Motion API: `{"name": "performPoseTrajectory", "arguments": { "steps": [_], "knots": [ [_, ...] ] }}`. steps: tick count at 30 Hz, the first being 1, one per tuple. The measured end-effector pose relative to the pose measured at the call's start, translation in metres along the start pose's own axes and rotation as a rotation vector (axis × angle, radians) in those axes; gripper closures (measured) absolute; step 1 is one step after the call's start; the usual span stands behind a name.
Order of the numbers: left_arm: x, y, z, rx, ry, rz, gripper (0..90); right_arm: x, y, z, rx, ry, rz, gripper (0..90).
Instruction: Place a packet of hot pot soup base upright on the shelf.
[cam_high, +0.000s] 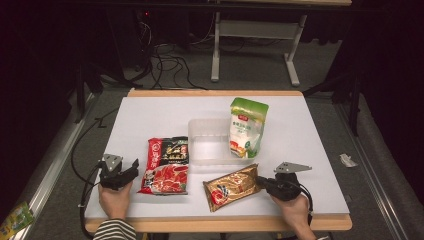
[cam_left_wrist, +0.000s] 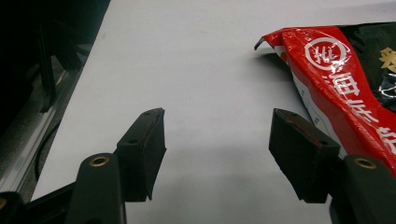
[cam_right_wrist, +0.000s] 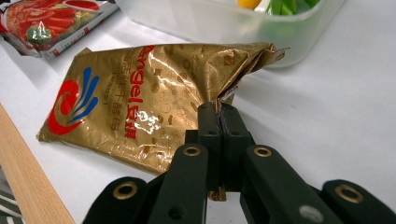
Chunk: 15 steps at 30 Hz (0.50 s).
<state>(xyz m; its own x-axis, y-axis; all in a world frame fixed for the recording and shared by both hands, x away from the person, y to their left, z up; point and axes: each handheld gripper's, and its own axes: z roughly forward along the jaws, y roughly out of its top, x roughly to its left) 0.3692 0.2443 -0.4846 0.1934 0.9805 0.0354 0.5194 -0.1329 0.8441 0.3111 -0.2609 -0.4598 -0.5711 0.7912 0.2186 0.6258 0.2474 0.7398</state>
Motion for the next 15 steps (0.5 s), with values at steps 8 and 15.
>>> {"name": "performPoseTrajectory", "arguments": {
  "steps": [8, 15],
  "knots": [
    [0.000, 0.000, 0.000, 0.002, -0.002, -0.001, 36.7, -0.001, 0.008, -0.006, -0.009, -0.005, -0.017, 90.0],
    [0.000, 0.000, 0.000, 0.003, -0.002, -0.002, 36.7, -0.001, 0.015, -0.013, -0.023, 0.000, -0.039, 90.0]
  ]
}}
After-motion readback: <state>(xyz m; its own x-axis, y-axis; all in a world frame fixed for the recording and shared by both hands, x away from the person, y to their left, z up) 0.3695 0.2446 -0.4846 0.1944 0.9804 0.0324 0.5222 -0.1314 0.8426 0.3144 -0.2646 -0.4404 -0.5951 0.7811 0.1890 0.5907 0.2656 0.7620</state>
